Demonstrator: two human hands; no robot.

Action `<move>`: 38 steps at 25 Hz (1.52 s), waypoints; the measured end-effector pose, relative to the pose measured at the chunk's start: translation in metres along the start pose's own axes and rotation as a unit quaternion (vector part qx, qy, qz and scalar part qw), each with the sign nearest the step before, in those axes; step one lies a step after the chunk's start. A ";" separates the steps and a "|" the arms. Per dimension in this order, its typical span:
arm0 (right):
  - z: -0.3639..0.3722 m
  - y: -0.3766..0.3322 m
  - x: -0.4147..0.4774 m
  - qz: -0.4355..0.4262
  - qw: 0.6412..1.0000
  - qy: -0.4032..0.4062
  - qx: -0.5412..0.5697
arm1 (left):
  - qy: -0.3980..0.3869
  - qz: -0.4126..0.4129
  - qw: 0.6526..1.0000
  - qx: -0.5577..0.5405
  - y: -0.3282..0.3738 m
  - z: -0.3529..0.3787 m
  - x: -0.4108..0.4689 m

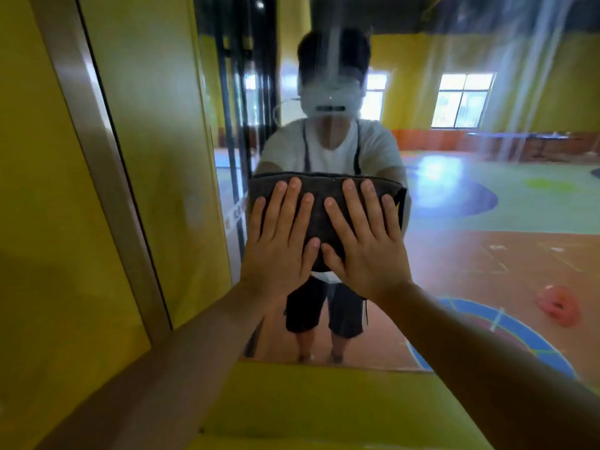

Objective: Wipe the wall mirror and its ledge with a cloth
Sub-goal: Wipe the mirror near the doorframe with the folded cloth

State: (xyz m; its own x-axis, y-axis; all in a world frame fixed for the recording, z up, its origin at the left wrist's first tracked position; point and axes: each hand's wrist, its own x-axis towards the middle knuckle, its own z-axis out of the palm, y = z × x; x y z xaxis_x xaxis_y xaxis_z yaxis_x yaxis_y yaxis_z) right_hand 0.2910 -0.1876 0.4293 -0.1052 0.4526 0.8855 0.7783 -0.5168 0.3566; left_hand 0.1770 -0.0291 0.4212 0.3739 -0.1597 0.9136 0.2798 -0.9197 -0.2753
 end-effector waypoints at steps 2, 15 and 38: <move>0.011 -0.017 -0.043 -0.003 1.000 -0.023 0.008 | -0.016 -0.002 1.000 -0.020 0.013 0.010 -0.046; 0.082 -0.125 -0.358 -0.057 0.984 -0.169 0.015 | -0.169 0.060 0.983 -0.038 0.093 0.081 -0.369; 0.076 -0.106 -0.512 -0.135 0.954 -0.266 0.025 | -0.157 0.135 0.978 -0.032 0.182 0.115 -0.463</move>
State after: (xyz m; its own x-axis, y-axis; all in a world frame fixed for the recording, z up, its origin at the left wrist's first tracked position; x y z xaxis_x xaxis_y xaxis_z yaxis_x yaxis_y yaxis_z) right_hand 0.3098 -0.3090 -0.0843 0.0127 0.8762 0.4817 0.7969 -0.2999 0.5244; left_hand 0.1567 -0.0809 -0.0860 0.6824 -0.2916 0.6704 0.0815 -0.8810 -0.4661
